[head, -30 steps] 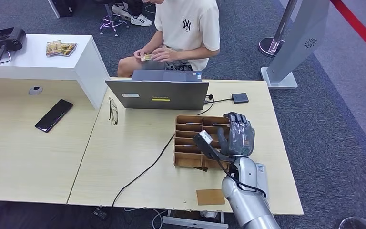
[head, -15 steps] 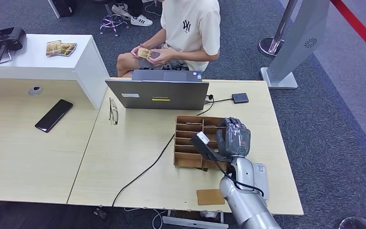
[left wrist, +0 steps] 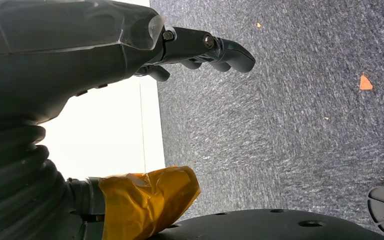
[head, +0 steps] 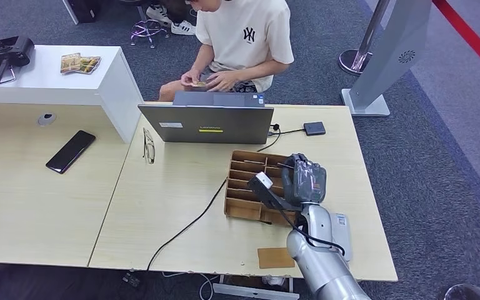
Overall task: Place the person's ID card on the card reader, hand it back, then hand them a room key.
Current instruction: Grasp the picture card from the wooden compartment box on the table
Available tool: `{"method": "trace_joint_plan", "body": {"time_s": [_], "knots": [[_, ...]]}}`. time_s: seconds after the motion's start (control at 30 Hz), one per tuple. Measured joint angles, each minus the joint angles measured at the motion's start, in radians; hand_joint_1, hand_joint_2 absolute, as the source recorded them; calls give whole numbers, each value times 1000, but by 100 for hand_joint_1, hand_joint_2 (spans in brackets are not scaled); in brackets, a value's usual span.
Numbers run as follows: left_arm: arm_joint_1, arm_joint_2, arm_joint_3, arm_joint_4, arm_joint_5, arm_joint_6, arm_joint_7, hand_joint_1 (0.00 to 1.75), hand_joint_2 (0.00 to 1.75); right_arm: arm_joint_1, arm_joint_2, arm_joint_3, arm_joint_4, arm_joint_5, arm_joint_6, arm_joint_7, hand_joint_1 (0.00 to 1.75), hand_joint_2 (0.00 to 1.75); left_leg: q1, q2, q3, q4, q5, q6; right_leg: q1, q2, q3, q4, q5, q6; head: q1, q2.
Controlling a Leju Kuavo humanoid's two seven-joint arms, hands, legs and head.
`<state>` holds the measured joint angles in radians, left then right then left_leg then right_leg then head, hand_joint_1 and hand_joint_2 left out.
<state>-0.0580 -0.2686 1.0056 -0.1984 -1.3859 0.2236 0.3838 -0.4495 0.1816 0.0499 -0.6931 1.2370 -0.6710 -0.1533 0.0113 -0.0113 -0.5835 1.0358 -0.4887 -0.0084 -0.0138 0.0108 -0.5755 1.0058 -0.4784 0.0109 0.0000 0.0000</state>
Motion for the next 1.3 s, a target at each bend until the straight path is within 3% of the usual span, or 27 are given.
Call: {"method": "trace_joint_plan", "body": {"time_s": [0.43,1.3], "knots": [[0,0,0,0,1,1,0,0,175,-5,-2,28,3,-86,0,-16,173,175,0,0,0,0,0,0,0,0,0,0,0,0,0,0],[0,0,0,0,1,1,0,0,175,-5,-38,70,-56,-56,0,20,175,175,0,0,0,0,0,0,0,0,0,0,0,0,0,0]]}}
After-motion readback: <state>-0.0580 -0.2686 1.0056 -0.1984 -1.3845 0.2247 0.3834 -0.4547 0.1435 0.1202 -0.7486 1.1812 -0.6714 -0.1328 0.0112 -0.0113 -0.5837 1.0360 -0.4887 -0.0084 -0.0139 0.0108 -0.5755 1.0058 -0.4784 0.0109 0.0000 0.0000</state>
